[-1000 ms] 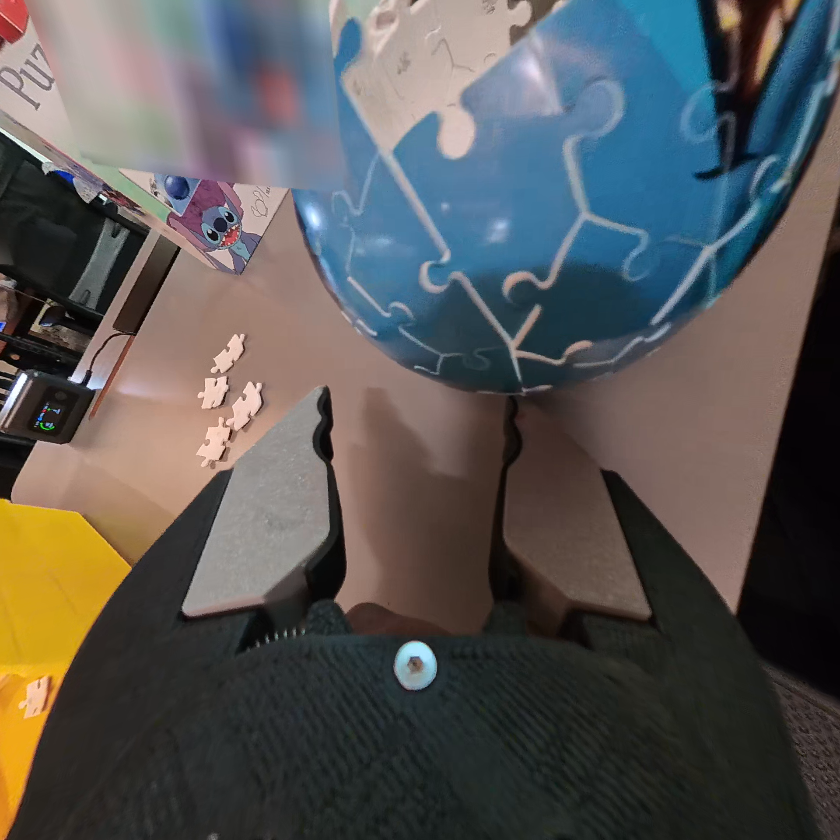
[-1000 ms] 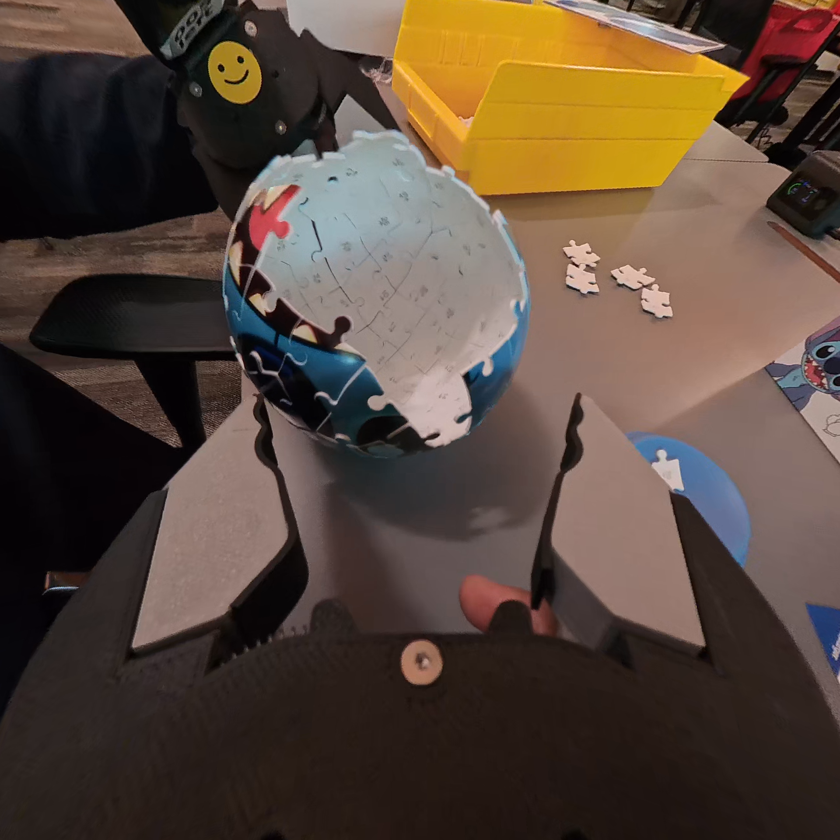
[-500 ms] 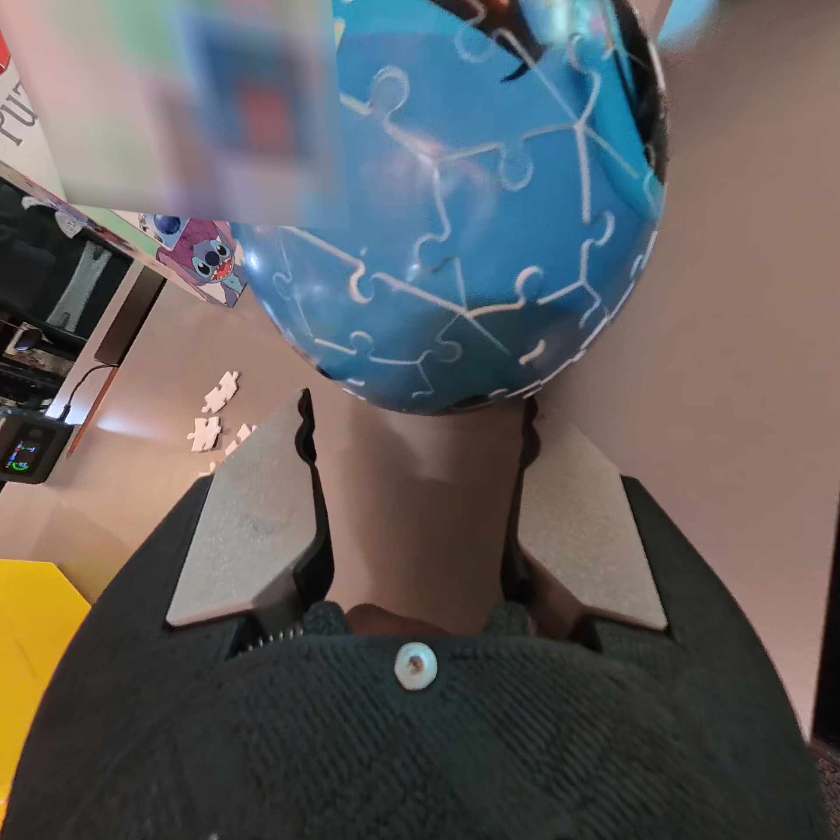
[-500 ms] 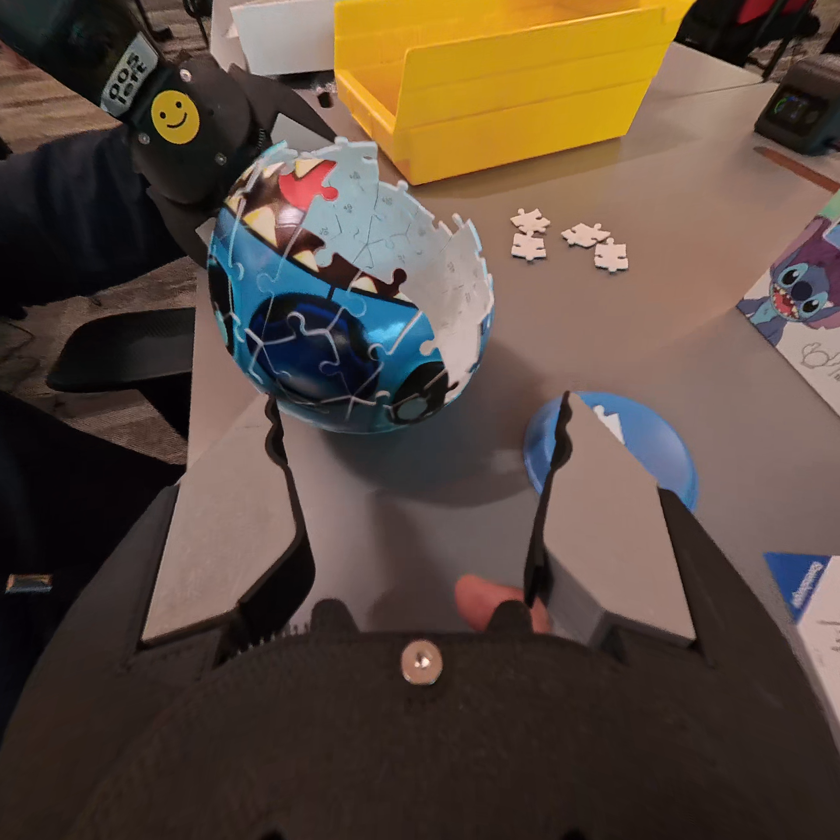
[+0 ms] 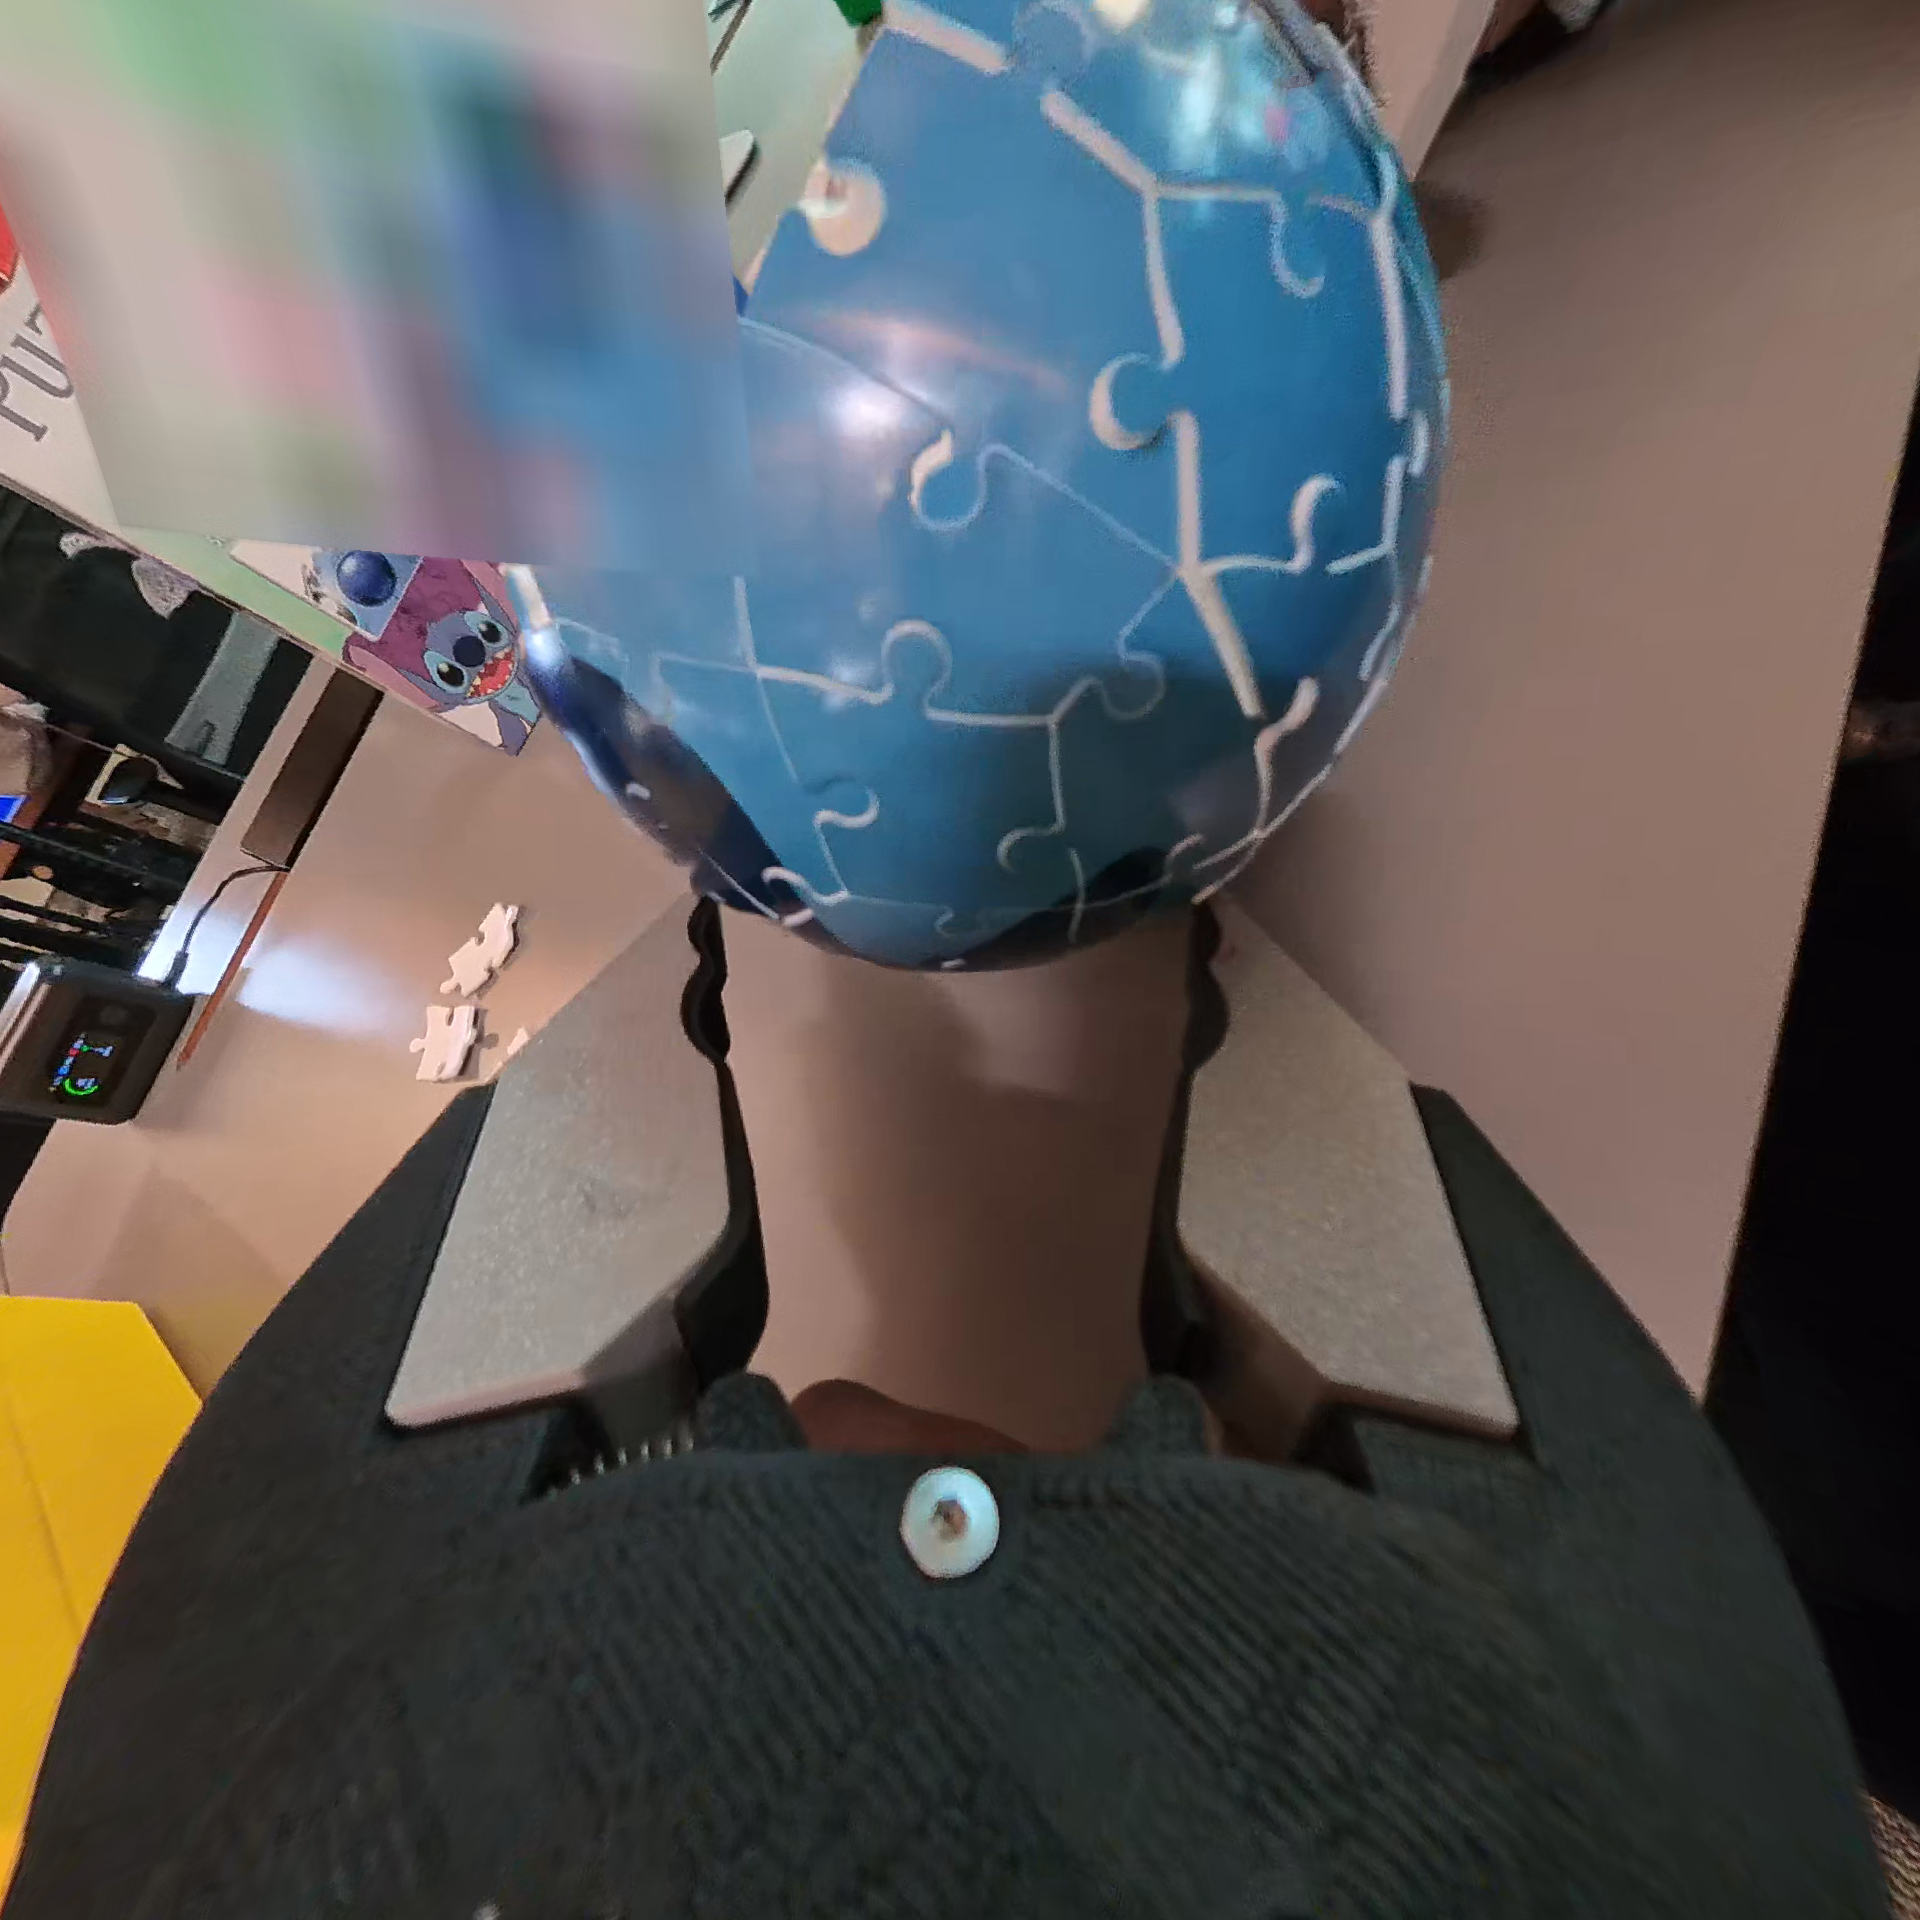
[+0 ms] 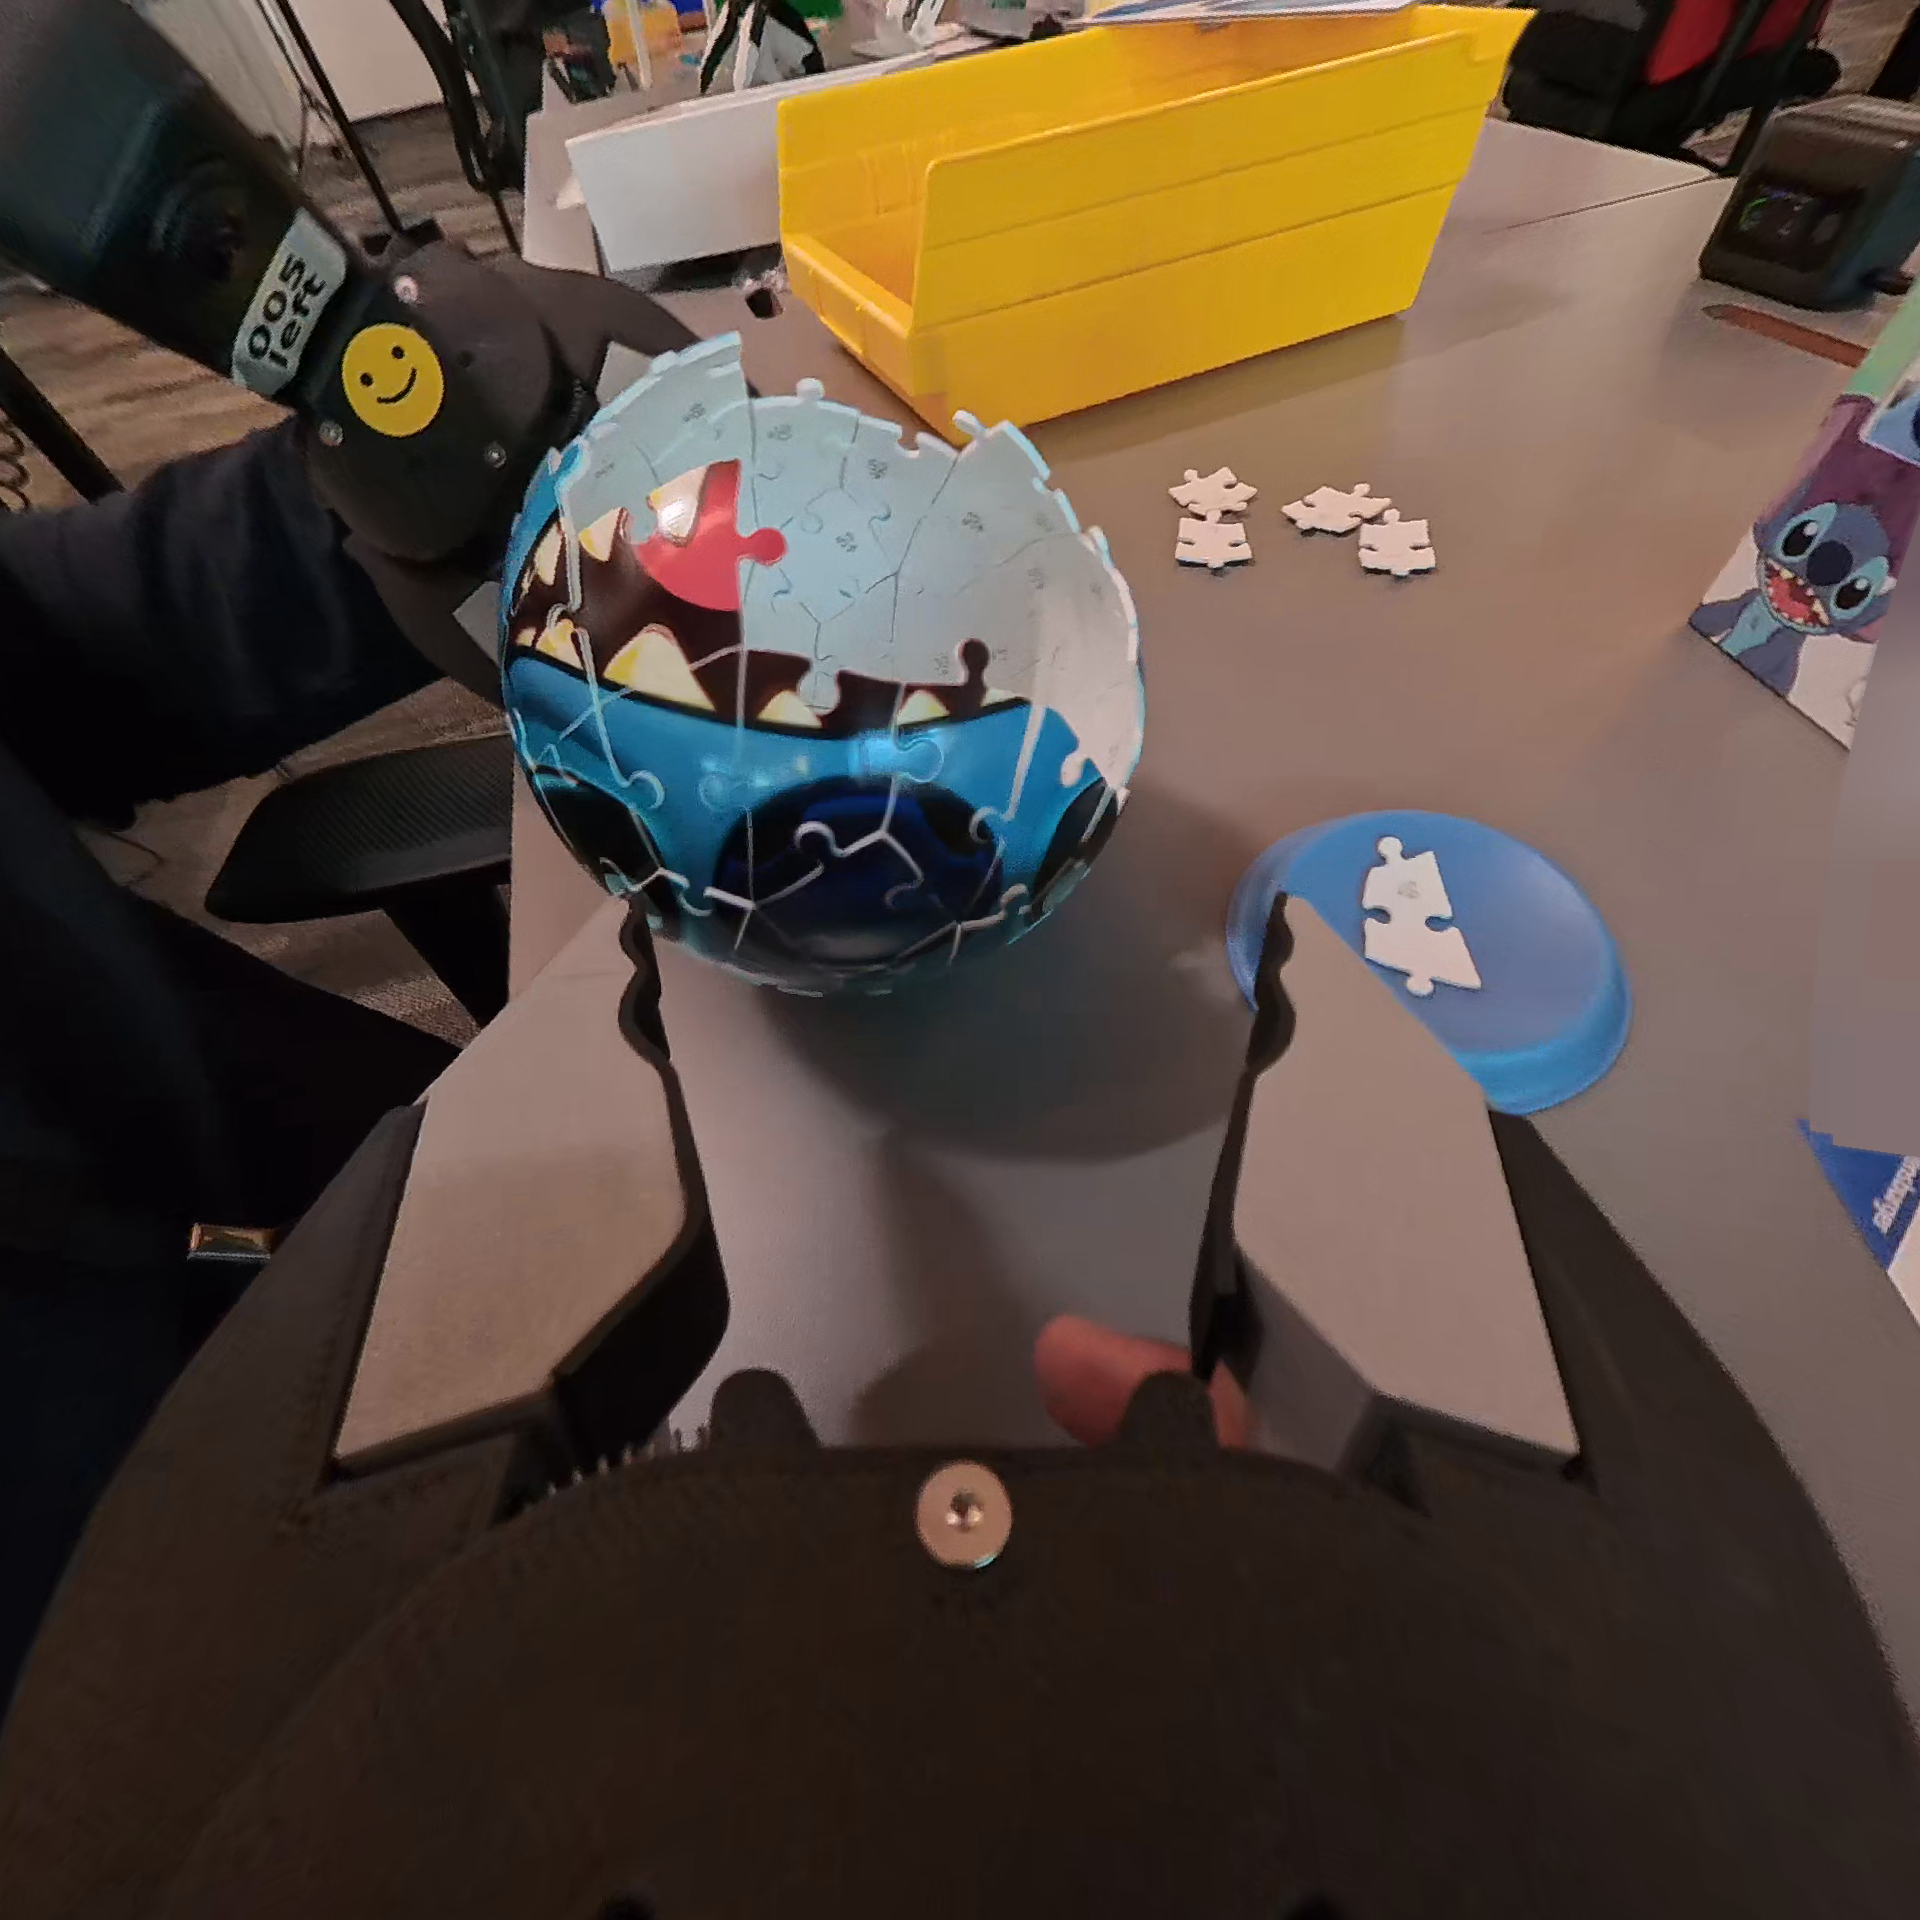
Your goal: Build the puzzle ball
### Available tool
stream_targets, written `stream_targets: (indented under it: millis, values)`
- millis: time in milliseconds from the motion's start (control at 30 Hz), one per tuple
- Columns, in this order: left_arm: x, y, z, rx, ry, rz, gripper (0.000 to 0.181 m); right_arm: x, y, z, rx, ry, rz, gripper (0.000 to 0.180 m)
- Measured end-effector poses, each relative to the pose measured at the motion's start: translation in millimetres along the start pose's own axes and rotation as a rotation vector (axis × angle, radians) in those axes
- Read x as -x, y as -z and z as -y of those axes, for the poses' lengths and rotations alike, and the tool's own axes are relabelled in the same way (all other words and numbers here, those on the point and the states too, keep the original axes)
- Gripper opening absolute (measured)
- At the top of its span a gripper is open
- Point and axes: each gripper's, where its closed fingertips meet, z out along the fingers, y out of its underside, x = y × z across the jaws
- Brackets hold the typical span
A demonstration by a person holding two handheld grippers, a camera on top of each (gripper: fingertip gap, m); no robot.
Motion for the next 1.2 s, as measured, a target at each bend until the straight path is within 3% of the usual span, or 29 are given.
stream_targets:
  millis: [500,1200]
  values:
    - [-4,-8,18,0.029,-0.017,0.159,0.09,-5,15,1,-0.046,-0.028,0.03,0.112]
    - [-5,-7,21,0.112,-0.029,0.319,0.078,-24,32,-1,-0.068,-0.02,-0.032,0.113]
